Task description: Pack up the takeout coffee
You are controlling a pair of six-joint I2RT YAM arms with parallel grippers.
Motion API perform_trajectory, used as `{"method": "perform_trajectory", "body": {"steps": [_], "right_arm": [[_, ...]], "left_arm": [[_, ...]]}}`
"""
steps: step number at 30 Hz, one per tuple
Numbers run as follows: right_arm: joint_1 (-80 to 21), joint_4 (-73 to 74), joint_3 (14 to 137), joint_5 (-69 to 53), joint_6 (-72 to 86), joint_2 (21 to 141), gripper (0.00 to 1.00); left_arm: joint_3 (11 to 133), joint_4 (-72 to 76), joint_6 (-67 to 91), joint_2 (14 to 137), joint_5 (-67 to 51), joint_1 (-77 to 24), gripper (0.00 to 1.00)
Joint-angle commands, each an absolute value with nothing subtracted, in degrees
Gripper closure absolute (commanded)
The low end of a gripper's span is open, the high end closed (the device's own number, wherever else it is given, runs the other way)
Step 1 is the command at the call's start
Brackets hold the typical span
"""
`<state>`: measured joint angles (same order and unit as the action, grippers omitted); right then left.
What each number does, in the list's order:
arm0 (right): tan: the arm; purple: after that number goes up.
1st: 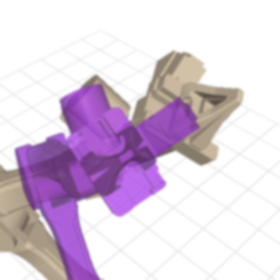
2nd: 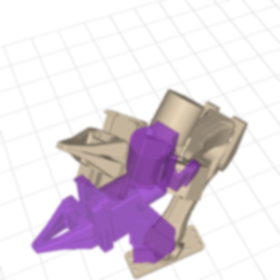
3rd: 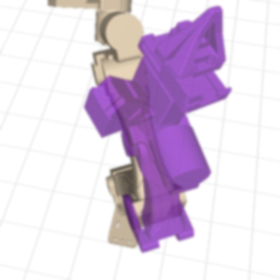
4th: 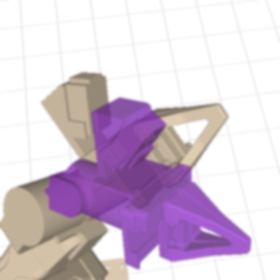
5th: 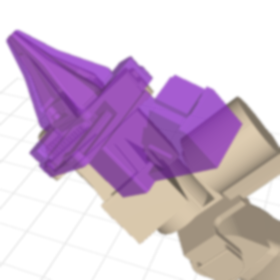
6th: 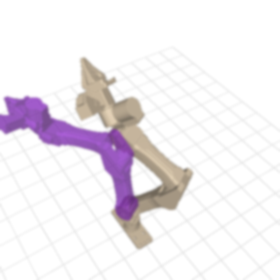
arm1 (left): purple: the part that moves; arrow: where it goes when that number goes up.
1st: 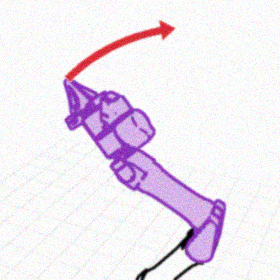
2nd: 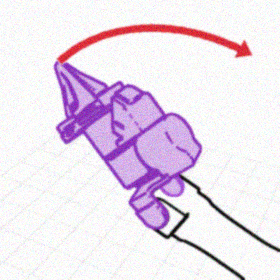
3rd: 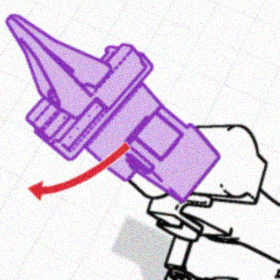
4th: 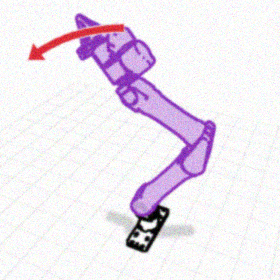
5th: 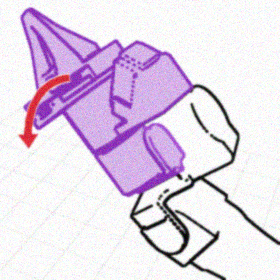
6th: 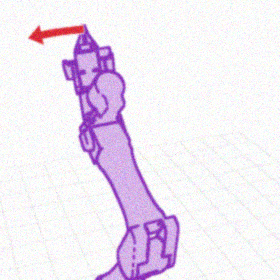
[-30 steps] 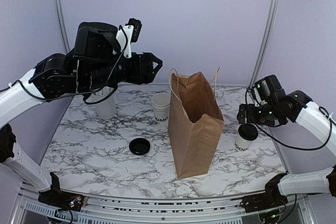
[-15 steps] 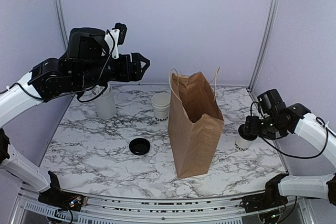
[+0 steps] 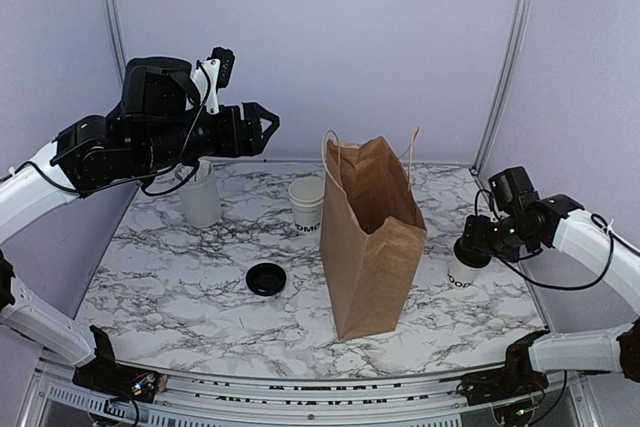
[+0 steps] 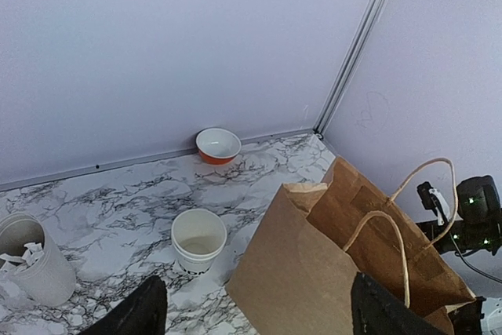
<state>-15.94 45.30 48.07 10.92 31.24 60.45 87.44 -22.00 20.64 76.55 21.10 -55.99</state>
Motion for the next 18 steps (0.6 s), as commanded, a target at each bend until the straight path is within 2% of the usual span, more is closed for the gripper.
{"method": "perform_trajectory", "body": {"steps": [1, 9, 18], "right_arm": [[-15.37, 43.33, 49.13, 9.94, 30.50, 61.55, 0.14], [-15.42, 42.46, 49.21, 9.75, 30.07, 62.61, 0.13], [-15.38, 42.99, 49.95, 10.15, 29.27, 64.45, 0.18]], "left_arm": [[86.49, -19.54, 21.27, 75.13, 20.01, -55.41, 0.18], [86.32, -19.21, 21.52, 75.49, 18.76, -54.88, 0.19], [86.23, -19.15, 21.62, 76.10, 17.88, -54.40, 0.18]]}}
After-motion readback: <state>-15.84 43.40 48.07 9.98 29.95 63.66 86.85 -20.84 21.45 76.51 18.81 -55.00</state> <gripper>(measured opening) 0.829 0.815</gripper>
